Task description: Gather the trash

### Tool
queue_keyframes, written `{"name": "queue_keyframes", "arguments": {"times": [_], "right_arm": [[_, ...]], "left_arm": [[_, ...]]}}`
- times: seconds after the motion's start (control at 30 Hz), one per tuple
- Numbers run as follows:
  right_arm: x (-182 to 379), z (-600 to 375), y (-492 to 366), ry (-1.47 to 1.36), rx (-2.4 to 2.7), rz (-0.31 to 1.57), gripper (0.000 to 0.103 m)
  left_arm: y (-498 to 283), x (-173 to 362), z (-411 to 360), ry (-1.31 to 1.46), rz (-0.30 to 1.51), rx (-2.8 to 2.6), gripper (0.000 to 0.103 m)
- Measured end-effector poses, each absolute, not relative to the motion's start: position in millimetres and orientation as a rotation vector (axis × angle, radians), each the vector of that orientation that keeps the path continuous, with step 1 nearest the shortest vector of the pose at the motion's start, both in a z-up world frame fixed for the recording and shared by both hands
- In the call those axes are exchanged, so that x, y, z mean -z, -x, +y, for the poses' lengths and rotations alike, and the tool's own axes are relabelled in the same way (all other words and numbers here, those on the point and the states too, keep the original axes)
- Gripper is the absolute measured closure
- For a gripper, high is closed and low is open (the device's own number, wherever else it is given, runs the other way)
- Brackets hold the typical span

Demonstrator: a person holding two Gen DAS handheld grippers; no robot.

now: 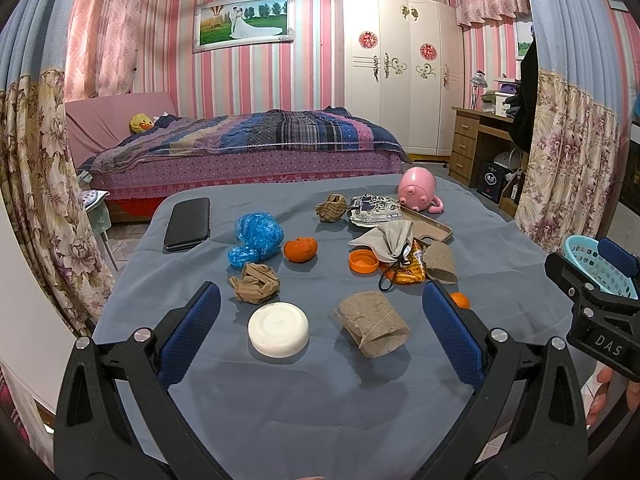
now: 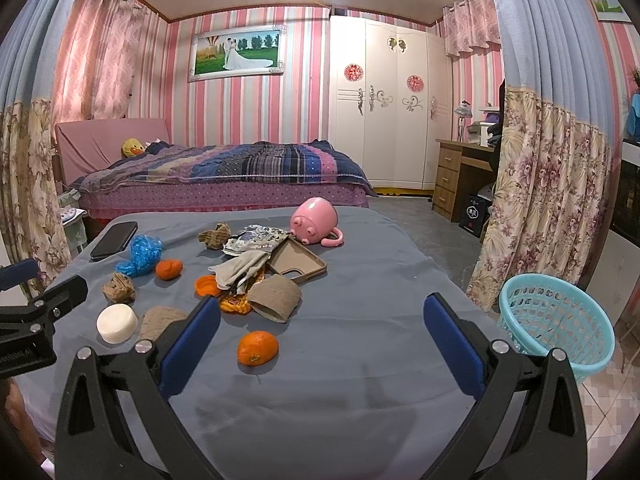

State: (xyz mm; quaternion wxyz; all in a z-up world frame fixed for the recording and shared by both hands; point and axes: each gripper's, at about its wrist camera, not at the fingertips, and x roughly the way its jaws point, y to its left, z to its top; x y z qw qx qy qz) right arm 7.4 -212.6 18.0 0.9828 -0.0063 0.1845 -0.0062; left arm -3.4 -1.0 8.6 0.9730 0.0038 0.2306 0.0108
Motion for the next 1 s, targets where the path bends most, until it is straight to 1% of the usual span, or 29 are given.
{"name": "queue_keyframes", "arguments": {"times": [0.37,0.6,0.77,1.0], "right_arm": [[-19,-214,-7,0.01,0.012,0.373,0.004],[-32,-229,-11,-0.002,0.004,0.349,0.004],[-36,-230,-26,-0.009,-0.015,0.34,0.004],[-17,-234,-70,-0.041,-0.05,0.42,0.004]], "left_arm": [[3,-9,2,-0.006,0.468,-0.027,0.005],[-1,-2,17,0.0,0.479,-0.058,0.005],[-10,16,37,-0.009,0.525,-0.114,0.005],[-30,53,59,0.025,0.641,-0.141,0.005]]}}
